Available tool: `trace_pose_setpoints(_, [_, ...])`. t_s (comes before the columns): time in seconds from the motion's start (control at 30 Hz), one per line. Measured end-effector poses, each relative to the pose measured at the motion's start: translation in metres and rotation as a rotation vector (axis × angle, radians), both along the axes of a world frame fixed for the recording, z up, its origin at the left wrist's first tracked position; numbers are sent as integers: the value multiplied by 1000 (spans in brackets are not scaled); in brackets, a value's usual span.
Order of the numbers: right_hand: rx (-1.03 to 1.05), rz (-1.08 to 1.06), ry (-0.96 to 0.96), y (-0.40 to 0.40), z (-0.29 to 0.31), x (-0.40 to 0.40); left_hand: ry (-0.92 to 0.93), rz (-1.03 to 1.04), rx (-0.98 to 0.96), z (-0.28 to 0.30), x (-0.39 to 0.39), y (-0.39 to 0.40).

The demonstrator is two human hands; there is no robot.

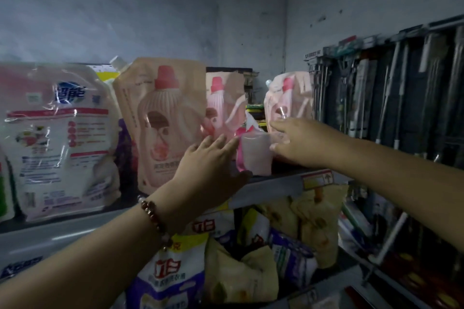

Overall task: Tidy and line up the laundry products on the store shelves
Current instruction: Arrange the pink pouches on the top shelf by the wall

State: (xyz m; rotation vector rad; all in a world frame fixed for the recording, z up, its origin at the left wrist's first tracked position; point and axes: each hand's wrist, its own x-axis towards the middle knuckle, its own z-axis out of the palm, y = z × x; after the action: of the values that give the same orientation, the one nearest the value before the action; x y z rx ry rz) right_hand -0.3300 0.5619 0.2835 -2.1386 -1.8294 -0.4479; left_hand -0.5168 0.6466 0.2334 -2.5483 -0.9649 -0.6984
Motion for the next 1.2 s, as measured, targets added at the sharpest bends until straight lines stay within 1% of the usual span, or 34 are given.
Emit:
trace_pose_setpoints(0.1, [-21, 11, 8, 1, -4, 22, 49, 17, -10, 4, 23, 6])
trace_pose_setpoints(0.17, [-32, 15, 7, 7, -5, 37, 50, 33, -21, 10, 38, 11])
trace_pose_setpoints(0.43, [-109, 126, -57, 26, 1, 88, -16, 131, -43, 24, 100, 35])
trace_pose_setpoints(0.57, [-100, 156, -74, 45, 0, 111, -38, 173, -50, 29, 122, 50])
trace_pose_setpoints(0.67, [-132, 170, -142, 68, 0, 123, -49, 239, -119, 34, 135, 59])
trace_pose_setpoints(0.73, [-180, 191, -212, 82, 1, 128, -90, 309, -203, 36, 142, 65])
trace_pose_setpoints(0.8, [-215, 210, -235, 96, 3, 132, -135, 323, -267, 36, 147, 70])
trace_pose_setpoints(0.9, [-221, 250, -202, 114, 5, 134, -218, 311, -303, 32, 150, 76])
trace_pose_setpoints(0.97, [-226, 285, -151, 126, 6, 135, -270, 337, -314, 29, 152, 77])
trace_pose_setpoints(1.1, [-275, 358, -47, 147, 8, 136, -227, 432, -312, 28, 147, 74])
trace_pose_setpoints(1.2, [-313, 379, 23, 154, 11, 134, -256, 390, -350, 18, 135, 72])
